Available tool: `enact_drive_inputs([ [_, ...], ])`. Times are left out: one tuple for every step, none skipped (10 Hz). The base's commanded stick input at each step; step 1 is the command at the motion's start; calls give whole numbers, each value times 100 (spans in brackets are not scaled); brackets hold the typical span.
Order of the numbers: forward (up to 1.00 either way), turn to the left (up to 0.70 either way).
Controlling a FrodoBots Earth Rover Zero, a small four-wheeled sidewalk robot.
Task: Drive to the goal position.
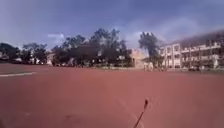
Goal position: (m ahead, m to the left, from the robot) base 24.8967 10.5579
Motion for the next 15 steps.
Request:
enact_drive_inputs([
  [70,35],
  [70,35],
  [70,0],
  [70,0],
  [70,0],
  [70,0],
  [70,0],
  [70,0],
  [70,0],
  [70,0],
  [70,0],
  [70,0],
  [70,0],
  [70,0],
  [70,0],
])
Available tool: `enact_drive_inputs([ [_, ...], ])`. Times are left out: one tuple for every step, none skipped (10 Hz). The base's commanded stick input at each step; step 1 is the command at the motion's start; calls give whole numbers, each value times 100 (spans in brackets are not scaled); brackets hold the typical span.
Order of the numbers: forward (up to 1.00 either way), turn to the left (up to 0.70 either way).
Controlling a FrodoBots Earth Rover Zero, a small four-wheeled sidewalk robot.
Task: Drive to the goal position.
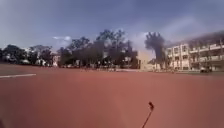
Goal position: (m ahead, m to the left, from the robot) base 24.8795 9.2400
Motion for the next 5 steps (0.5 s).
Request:
enact_drive_inputs([
  [70,0],
  [70,0],
  [70,0],
  [70,0],
  [70,0],
])
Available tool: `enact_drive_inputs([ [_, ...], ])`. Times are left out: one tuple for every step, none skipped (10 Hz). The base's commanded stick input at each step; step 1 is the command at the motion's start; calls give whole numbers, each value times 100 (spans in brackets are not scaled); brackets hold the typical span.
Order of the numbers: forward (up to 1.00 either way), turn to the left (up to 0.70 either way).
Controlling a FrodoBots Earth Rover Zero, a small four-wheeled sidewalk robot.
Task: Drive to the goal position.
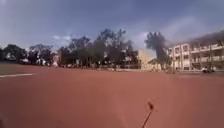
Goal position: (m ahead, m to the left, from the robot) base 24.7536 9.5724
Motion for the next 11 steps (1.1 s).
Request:
enact_drive_inputs([
  [70,0],
  [70,0],
  [70,0],
  [70,0],
  [70,0],
  [70,0],
  [70,0],
  [70,0],
  [70,0],
  [70,0],
  [70,0],
])
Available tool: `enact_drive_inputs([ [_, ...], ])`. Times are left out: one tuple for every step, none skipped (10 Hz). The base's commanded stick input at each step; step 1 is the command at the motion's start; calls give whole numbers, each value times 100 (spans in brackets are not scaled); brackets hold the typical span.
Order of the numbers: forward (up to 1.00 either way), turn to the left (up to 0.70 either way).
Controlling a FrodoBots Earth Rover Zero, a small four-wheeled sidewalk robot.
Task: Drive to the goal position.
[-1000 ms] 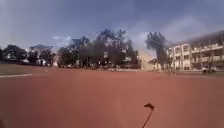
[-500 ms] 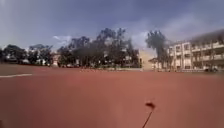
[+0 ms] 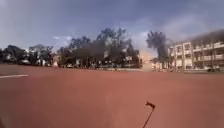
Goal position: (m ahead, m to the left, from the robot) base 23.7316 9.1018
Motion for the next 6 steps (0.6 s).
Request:
enact_drive_inputs([
  [70,0],
  [70,0],
  [70,35],
  [70,35],
  [70,35],
  [70,35],
])
